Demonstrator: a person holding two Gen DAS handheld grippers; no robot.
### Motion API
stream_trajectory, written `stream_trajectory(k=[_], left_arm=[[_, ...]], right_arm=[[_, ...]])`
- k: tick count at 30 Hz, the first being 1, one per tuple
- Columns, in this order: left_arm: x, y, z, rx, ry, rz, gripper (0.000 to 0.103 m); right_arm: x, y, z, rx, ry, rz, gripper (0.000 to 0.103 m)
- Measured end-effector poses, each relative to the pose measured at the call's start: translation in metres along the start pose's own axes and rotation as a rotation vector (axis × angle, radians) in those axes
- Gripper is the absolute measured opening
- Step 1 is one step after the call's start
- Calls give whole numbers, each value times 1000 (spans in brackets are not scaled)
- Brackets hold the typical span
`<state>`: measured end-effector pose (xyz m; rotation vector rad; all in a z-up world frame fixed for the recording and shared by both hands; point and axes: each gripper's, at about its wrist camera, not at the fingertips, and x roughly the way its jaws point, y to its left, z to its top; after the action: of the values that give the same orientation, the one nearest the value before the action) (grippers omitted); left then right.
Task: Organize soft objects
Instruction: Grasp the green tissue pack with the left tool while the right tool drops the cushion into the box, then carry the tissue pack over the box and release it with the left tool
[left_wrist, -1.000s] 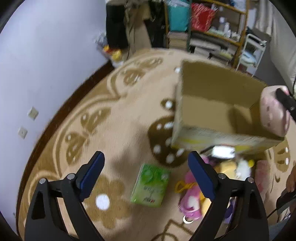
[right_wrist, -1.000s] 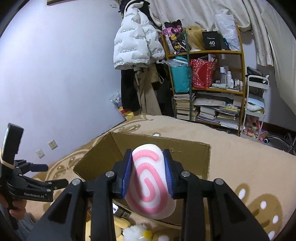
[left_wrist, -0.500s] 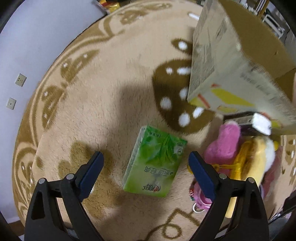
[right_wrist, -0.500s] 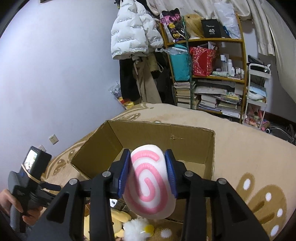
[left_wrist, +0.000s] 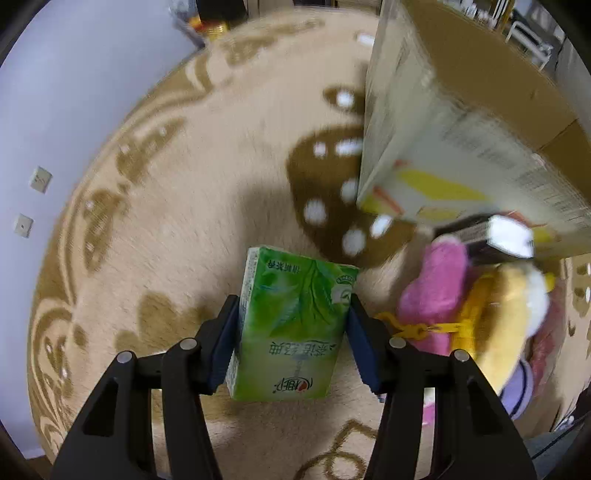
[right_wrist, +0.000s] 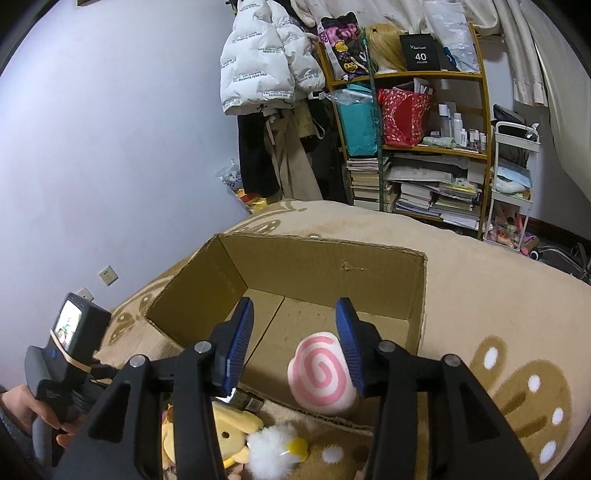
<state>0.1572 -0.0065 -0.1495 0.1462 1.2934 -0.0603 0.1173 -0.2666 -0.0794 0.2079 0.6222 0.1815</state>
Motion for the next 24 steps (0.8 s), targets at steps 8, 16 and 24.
stream_trajectory(k=[8,16,24], left_arm=[[-95,-9,-16,-1,-336,-83,55],[-128,-33,24,53,-476,-140,56],[-127,-61,39,127,-499,-103,56]], right_arm=[[-29,1,-3,10,-21,-16,60],[-53,1,-1,-5,-42,-74,74],[-60,-3,0,18,-43,-76,90]])
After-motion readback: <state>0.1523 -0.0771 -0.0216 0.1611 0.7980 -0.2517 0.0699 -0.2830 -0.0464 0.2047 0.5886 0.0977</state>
